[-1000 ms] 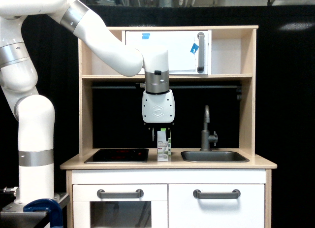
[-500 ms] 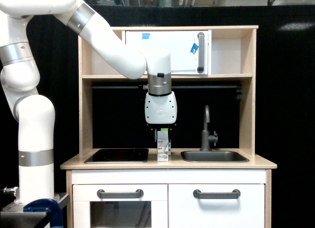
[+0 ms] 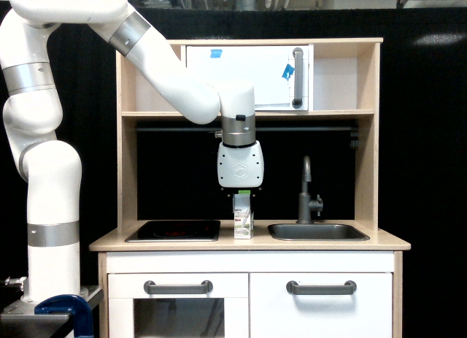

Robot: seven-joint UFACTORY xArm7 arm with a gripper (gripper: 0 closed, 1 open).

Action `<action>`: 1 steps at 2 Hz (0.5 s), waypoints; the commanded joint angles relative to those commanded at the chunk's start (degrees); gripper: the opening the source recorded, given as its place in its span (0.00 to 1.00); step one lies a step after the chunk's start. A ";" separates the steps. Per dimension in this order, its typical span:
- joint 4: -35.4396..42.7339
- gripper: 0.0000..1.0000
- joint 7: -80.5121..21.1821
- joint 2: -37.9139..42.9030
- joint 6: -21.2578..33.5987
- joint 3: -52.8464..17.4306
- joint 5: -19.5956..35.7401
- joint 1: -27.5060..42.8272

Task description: Put the white box into the sink

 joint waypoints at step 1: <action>3.56 0.00 -1.15 1.16 3.03 -0.74 -0.28 -1.27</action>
